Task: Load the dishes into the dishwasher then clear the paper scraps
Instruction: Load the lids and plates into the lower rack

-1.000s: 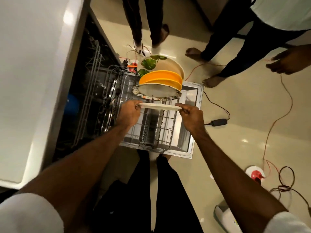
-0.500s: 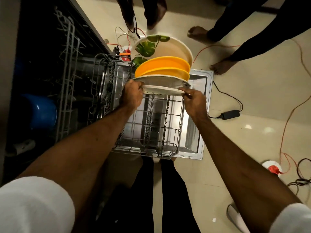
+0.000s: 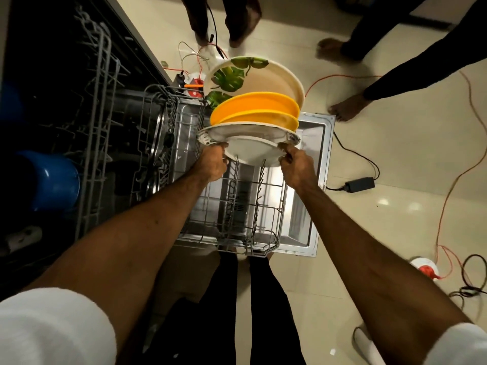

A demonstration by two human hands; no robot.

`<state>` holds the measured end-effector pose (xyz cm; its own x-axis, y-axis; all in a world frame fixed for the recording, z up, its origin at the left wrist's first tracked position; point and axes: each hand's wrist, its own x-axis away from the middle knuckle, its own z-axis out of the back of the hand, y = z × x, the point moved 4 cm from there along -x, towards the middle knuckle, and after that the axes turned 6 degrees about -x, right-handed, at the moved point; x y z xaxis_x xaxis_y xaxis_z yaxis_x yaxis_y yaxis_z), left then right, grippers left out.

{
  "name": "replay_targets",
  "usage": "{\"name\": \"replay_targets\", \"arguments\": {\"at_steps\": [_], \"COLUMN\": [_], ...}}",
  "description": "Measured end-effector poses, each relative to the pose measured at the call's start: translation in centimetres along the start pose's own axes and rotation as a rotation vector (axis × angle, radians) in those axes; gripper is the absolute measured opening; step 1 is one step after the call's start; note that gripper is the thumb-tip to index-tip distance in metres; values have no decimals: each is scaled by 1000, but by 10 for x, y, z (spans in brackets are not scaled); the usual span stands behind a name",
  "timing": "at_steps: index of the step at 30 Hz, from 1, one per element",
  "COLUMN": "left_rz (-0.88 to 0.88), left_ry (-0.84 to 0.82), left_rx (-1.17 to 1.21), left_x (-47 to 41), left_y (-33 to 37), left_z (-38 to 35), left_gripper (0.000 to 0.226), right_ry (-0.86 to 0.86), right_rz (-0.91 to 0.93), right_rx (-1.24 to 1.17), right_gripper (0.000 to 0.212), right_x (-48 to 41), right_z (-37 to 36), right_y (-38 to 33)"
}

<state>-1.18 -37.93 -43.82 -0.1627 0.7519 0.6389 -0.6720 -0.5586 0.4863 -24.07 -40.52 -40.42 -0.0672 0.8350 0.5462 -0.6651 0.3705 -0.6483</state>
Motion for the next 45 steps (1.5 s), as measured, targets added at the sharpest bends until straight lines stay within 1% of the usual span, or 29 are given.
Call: {"name": "replay_targets", "arguments": {"at_steps": [2,3,5,8,11,15,17,19,21,24,28,31,34,38,42,45], "left_rz": [20,-10,-37,-78,-107,-163,-157,-112,-74,-38,33,102,194,301,468,593], "left_ry": [-97,-79,-82,-44,74,218,246,254,279,360,464,554,606,741,881,953], "left_rx": [-147,-243,-310,-293,-346,-432,-454,-449,-438,-437,-368,-308,-240,-141,2,86], "left_x": [5,10,25,53,95,173,212,245,281,332,397,449,496,563,642,700], "left_y": [-3,1,6,17,31,57,62,61,59,59,55,45,31,2,-47,-83], "left_z": [-2,1,8,20,37,64,77,87,98,116,137,148,154,162,160,149], "left_gripper": [56,61,64,66,68,66,69,74,76,76,75,72,74,76,75,74], "right_ry": [-37,-51,-75,-99,-126,-162,-180,-194,-222,-251,-314,-384,-465,-585,-718,-814], "right_rz": [6,15,50,120,211,361,412,461,502,572,658,739,777,877,1019,1122], "right_rx": [9,21,61,111,121,164,202,243,279,319,341,346,372,405,465,474], "right_gripper": [42,43,46,49,53,57,59,61,61,63,65,65,67,67,66,63], "right_x": [8,13,24,43,74,118,141,163,185,218,268,311,353,410,469,514], "right_z": [0,0,4,13,24,40,47,54,59,63,58,49,39,14,-37,-82], "right_y": [-7,-11,-20,-40,-70,-109,-129,-147,-164,-191,-227,-251,-273,-295,-309,-317]}}
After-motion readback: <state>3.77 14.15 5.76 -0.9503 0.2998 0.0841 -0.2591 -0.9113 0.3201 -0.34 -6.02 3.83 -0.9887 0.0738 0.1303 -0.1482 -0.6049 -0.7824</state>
